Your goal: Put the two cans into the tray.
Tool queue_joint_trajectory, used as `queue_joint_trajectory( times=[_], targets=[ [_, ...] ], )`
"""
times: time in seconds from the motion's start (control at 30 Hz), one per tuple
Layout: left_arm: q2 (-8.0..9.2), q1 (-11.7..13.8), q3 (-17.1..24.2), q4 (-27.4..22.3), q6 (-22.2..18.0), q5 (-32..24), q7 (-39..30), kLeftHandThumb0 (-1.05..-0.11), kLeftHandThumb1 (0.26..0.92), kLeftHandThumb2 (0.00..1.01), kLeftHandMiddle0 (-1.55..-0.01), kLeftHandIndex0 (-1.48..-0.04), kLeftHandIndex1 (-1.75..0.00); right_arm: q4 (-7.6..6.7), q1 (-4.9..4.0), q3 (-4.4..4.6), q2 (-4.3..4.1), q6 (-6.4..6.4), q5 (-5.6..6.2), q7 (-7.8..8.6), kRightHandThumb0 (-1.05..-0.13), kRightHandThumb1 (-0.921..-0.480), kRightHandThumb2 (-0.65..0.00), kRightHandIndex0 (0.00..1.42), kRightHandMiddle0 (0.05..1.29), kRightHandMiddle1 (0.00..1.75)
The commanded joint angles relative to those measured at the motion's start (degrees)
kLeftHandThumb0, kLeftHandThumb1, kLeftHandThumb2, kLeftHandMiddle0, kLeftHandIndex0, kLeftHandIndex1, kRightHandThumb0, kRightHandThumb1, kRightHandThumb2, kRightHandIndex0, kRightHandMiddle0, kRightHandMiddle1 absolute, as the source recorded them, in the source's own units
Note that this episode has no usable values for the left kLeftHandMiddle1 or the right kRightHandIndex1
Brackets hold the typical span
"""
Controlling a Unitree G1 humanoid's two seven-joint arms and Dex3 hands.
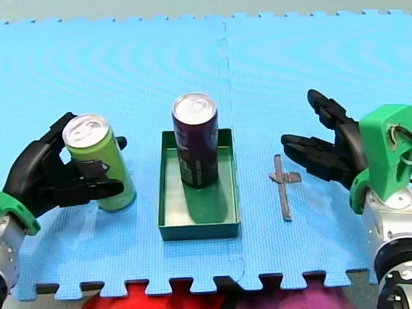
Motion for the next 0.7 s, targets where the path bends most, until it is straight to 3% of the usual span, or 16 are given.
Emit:
queue_joint_trajectory(
  times=[0.0,0.33,0.67],
  targets=[
    [0.26,-0.5,0.2,-0.5,0.0,-0.5,-0.3,-0.490,0.628,0.01,-0.27,-0.10,-1.67,-0.09,-0.28,-0.13,-0.22,-0.04,0.21,-0.14,-1.048,-0.921,-0.113,0.68,0.10,0.00],
    [0.78,0.9,-1.3,-4.1,-9.8,0.5,-2.7,-0.539,0.638,0.01,-0.26,-0.08,-1.68,-0.23,-0.21,-0.10,-0.17,-0.02,0.26,0.02,-1.048,-0.921,-0.115,0.68,0.10,0.00],
    [0.65,2.4,-3.7,-6.2,-10.4,2.6,2.2,-0.612,0.653,0.01,-0.24,-0.07,-1.67,0.01,-0.03,-0.21,-0.04,0.03,0.28,-0.26,-1.048,-0.921,-0.115,0.70,0.10,0.00]
  ],
)
